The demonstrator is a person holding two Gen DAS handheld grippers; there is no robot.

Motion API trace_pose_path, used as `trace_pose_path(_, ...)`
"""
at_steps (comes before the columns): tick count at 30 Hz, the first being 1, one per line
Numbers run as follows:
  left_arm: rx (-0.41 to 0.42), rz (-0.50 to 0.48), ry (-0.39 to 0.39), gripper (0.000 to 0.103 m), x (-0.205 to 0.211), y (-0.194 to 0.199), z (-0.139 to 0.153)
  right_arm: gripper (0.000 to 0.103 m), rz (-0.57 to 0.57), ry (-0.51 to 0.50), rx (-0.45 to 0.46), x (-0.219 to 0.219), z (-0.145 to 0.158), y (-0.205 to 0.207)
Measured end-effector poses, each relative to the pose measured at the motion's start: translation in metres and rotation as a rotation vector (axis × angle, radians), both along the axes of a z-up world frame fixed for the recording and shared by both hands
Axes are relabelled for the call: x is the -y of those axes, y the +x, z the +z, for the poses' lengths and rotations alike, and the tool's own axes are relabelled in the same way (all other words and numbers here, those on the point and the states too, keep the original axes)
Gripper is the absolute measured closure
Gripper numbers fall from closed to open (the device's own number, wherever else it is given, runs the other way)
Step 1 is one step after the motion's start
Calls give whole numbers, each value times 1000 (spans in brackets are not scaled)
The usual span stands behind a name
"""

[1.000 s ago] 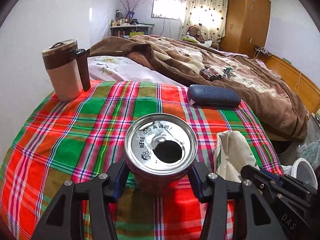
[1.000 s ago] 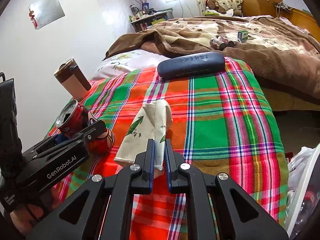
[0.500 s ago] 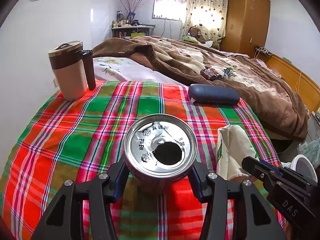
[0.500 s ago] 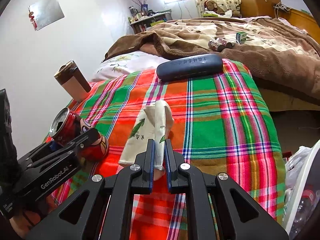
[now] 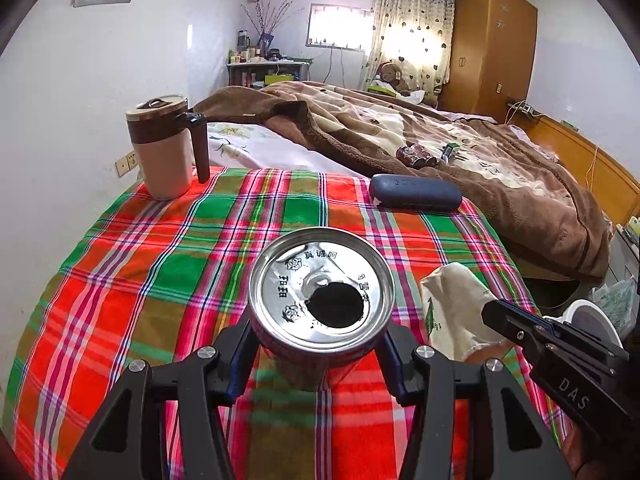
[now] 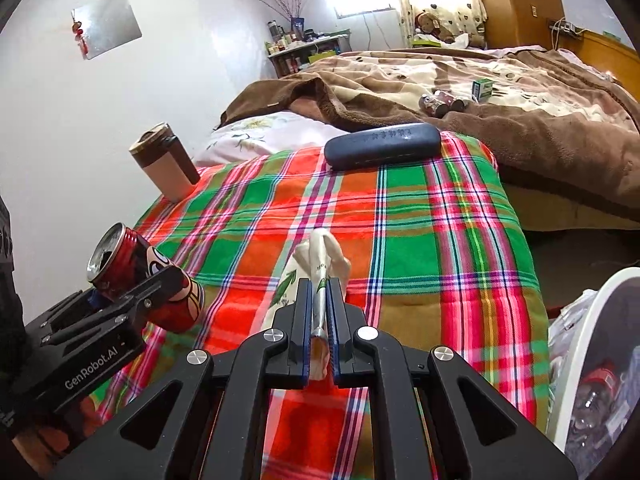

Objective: Collect trash
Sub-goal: 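Carry the red can with the left tool while the right tool carries the paper over the bin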

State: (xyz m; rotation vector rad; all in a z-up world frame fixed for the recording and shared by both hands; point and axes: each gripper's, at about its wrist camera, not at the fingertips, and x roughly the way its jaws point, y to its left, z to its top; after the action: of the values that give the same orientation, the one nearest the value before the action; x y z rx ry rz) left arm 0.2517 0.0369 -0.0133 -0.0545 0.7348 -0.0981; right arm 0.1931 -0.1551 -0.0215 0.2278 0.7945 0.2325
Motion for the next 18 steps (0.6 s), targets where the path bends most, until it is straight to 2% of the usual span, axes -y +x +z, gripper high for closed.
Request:
trace_pose_path(7, 14, -8, 1, 50, 3, -23, 10, 96, 11, -3, 21, 3, 6, -15)
trace_pose_path(18, 45, -63, 8, 50, 26, -56, 26, 96, -37, 9, 66, 25, 20, -39)
